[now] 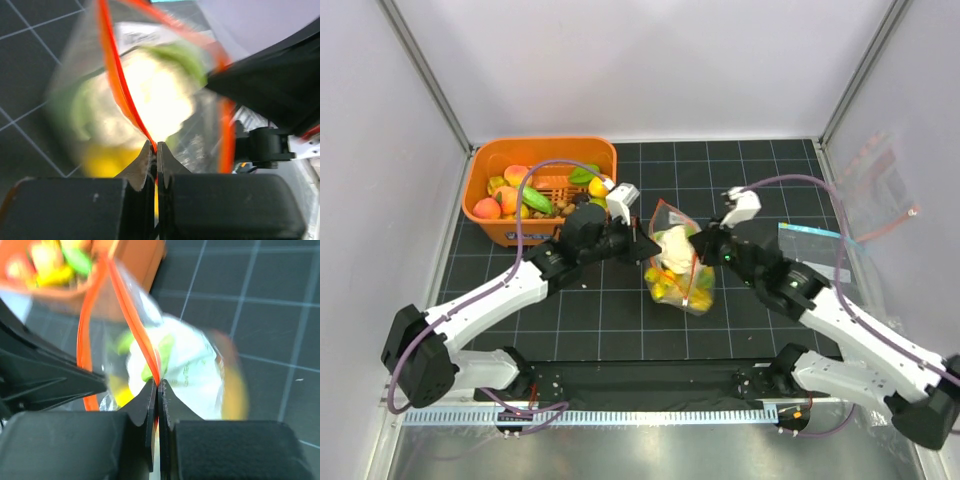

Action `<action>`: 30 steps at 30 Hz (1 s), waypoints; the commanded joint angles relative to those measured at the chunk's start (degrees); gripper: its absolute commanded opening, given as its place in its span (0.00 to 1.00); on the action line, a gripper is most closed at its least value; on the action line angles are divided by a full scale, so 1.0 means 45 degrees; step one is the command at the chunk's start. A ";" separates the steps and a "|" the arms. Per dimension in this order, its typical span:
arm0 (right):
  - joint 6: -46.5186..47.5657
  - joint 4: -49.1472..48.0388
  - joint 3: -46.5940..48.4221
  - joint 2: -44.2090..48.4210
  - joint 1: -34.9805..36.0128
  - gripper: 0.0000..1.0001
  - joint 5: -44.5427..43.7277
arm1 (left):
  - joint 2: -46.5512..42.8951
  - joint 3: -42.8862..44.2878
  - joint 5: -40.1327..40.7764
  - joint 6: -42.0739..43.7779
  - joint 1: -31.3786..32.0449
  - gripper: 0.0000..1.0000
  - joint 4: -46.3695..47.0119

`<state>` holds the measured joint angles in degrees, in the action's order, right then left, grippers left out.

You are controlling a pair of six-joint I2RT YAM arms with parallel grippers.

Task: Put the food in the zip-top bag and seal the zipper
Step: Zip the zipper food storage bag at the center of the board.

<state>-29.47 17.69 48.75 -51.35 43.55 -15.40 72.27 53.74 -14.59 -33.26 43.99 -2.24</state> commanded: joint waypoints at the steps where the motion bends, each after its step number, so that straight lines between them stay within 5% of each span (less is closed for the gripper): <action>1: 0.0357 -0.1236 0.0689 -0.1376 0.1664 0.01 0.0438 | -0.0183 -0.0301 -0.1032 -0.0831 0.0010 0.00 0.2797; 6: 0.0965 -0.0888 0.1819 -0.3273 0.4266 0.01 -0.2084 | 0.1398 0.0265 -0.2577 -0.1437 0.0264 0.00 0.3174; 11: 0.0886 -0.0865 0.1823 -0.3628 0.4268 0.01 -0.2456 | 0.0895 0.0247 -0.2287 -0.1146 0.0245 0.00 0.2843; 24: 0.0983 -0.2016 0.0300 -0.0582 0.4268 0.01 -0.2711 | -0.1372 0.0109 -0.0957 0.0124 0.0244 0.04 0.1338; 27: 0.0847 -0.2291 -0.0091 -0.0015 0.4268 0.01 -0.3118 | -0.1353 0.0051 -0.0879 0.0163 0.0225 0.12 0.1357; 30: 0.0321 -0.2039 -0.0131 -0.0092 0.4268 0.02 -0.4210 | -0.0926 0.0071 -0.0704 0.0261 0.0245 0.30 0.1377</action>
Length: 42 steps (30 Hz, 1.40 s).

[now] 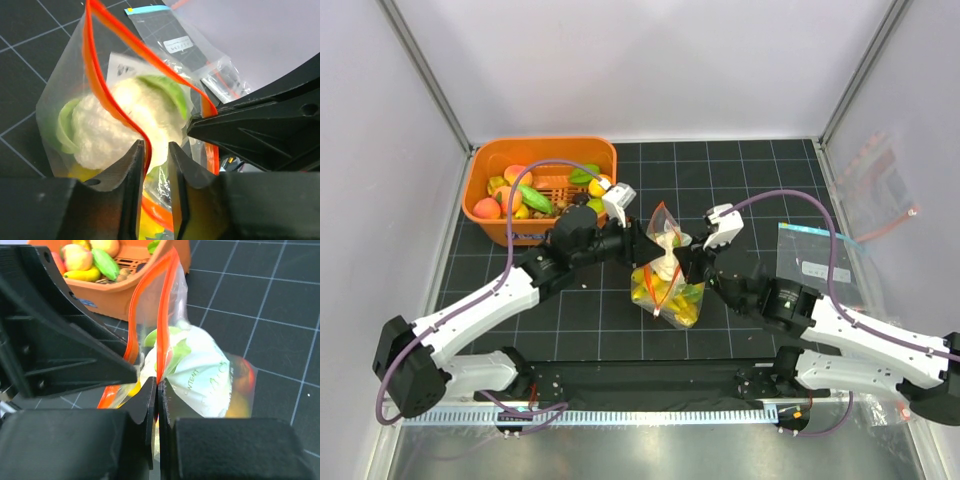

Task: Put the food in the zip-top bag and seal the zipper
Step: Zip the zipper food storage bag at the center of the board.

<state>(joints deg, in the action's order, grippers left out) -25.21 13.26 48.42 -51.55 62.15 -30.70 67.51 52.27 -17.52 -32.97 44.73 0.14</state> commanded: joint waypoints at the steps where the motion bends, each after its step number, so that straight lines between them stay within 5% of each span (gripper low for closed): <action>1: -0.0744 -0.1013 -0.0077 -0.0145 0.0134 0.02 -0.0989 | 0.0290 0.0454 -0.0091 0.0256 0.0079 0.34 0.0847; 7: -0.2130 -0.1188 -0.0604 -0.0401 0.0134 0.01 -0.2625 | 0.0879 0.0826 -0.0678 0.0471 0.0079 0.64 0.0614; 13: -0.3419 -0.0856 -0.1287 0.0400 0.0134 0.01 -0.4700 | -0.0117 0.0435 0.1172 0.0725 0.0079 0.86 0.0088; 19: -0.3537 -0.0292 -0.1309 0.0908 0.0134 0.01 -0.5832 | -0.0665 0.0474 0.2427 0.0979 0.0079 0.87 -0.0753; 28: -0.4553 0.1507 -0.0624 0.0460 0.0115 0.01 -0.7279 | 0.0076 0.1157 0.2057 0.1116 0.0332 0.88 -0.1477; 36: -0.4924 0.2229 -0.0410 0.0342 -0.0373 0.01 -0.7651 | 0.0585 0.1802 0.2270 0.1877 0.2126 0.88 -0.2061; 42: -0.4847 0.1957 -0.0644 0.0498 -0.1271 0.01 -0.6462 | -0.0487 0.0301 0.3345 0.2053 0.3086 0.87 -0.1791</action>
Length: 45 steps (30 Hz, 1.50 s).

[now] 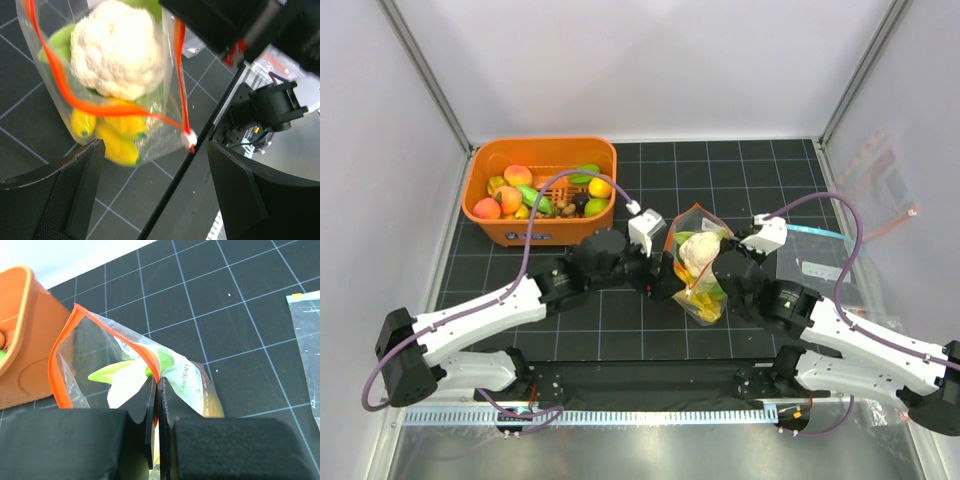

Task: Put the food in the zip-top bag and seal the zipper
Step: Zip the zipper food storage bag at the center of the board.

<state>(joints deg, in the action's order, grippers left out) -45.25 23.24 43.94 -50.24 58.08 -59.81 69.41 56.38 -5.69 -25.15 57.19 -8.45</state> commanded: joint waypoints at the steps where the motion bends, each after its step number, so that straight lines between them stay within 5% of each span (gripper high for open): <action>1: -0.0296 -0.0418 0.0275 0.0246 -0.0465 0.01 0.0223 | -0.1105 -0.1330 0.0718 0.0373 0.0609 0.87 0.0816; 9: -0.0158 -0.0790 0.0118 0.0207 -0.0973 0.01 0.1279 | -0.0952 -0.2412 0.0619 0.1524 0.1587 0.78 0.2892; 16: -0.0119 -0.0791 0.0059 0.0558 -0.1052 0.01 0.1475 | -0.0425 -0.2197 0.3762 0.3183 0.3677 0.72 0.3322; 32: -0.0197 -0.0829 0.0000 0.0812 -0.1091 0.01 0.1729 | 0.2251 -0.0284 0.7319 0.3381 0.3893 0.51 0.3614; 33: -0.0197 -0.0830 -0.0019 0.0832 -0.1091 0.01 0.1768 | 0.2387 -0.0186 0.7320 0.3381 0.3777 0.48 0.3596; 37: -0.0022 -0.0636 0.0078 0.0987 -0.1072 0.01 0.1710 | 0.2292 0.0186 0.6930 0.3362 0.3289 0.00 0.2875; 45: 0.0505 -0.1259 -0.0487 0.2179 -0.1052 0.01 0.1845 | 0.0105 -0.1025 0.2851 0.1350 -0.0847 0.00 0.2951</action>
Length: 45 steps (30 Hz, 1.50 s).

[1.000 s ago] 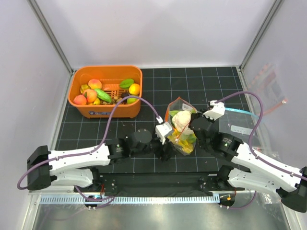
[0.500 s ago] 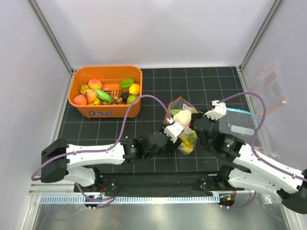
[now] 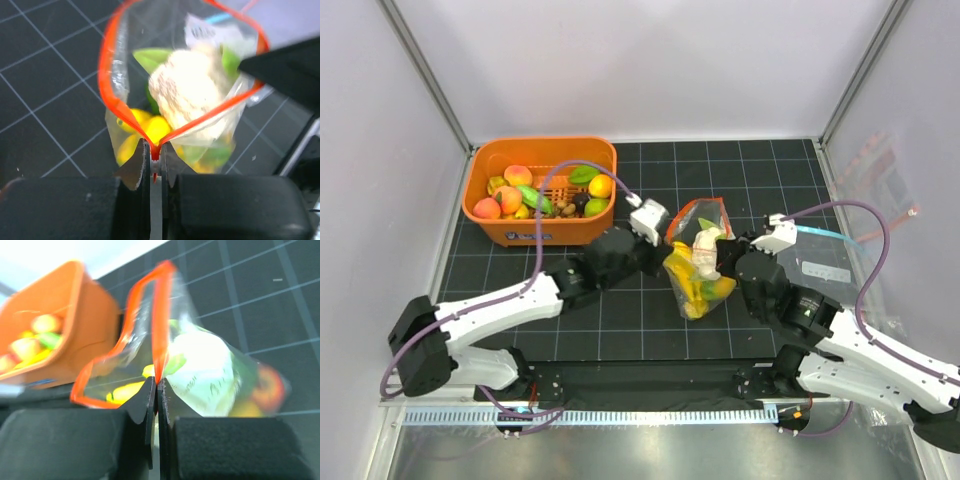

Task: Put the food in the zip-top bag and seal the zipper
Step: Zip the zipper food storage bag at the center of the board.

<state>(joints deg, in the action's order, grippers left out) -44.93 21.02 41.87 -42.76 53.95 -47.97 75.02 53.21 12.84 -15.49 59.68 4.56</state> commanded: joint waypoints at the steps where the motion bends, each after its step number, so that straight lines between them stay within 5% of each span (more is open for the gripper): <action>1: 0.0626 -0.1015 -0.0104 0.0519 -0.0115 0.01 -0.0612 | -0.1396 -0.0301 -0.1233 -0.0681 -0.1484 0.00 -0.0074; 3: 0.0939 -0.1251 -0.0085 0.0441 -0.0115 0.06 0.0052 | -0.1651 -0.0204 -0.1135 -0.0076 -0.1485 0.00 -0.0153; 6: 0.1389 -0.1389 0.0032 0.0187 -0.0134 0.35 0.0366 | -0.1964 -0.0379 -0.2108 0.0393 -0.1485 0.00 0.0158; 7: 0.1429 -0.1273 0.0129 0.0206 -0.0115 0.53 0.0347 | -0.2004 -0.0457 -0.2421 0.0491 -0.1485 0.00 0.0275; 10: 0.1663 -0.1213 0.0149 0.0439 -0.0115 0.69 0.0112 | -0.1946 -0.0711 -0.3143 0.0862 -0.1485 0.00 0.0413; 17: 0.3340 -0.1330 0.0402 0.1144 -0.0134 0.72 -0.0376 | -0.1653 -0.0458 -0.5001 0.1253 -0.1329 0.00 -0.0269; 22: 0.5294 -0.0262 0.2138 -0.0532 -0.0154 0.70 0.0912 | -0.1574 -0.0282 -0.4865 0.1527 -0.1036 0.00 -0.0914; 31: 0.5609 0.1345 0.3840 -0.3560 -0.0368 0.67 0.1050 | -0.1944 -0.0301 -0.4339 0.1625 -0.0743 0.00 -0.1422; 45: 0.4926 0.1736 0.3821 -0.4071 -0.1814 0.66 0.0775 | -0.2844 -0.0848 -0.3752 0.1234 -0.0723 0.00 -0.1755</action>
<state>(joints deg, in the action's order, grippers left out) -22.00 28.40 56.73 -60.60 46.41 -43.79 63.61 49.54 -4.95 -9.19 56.18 -4.14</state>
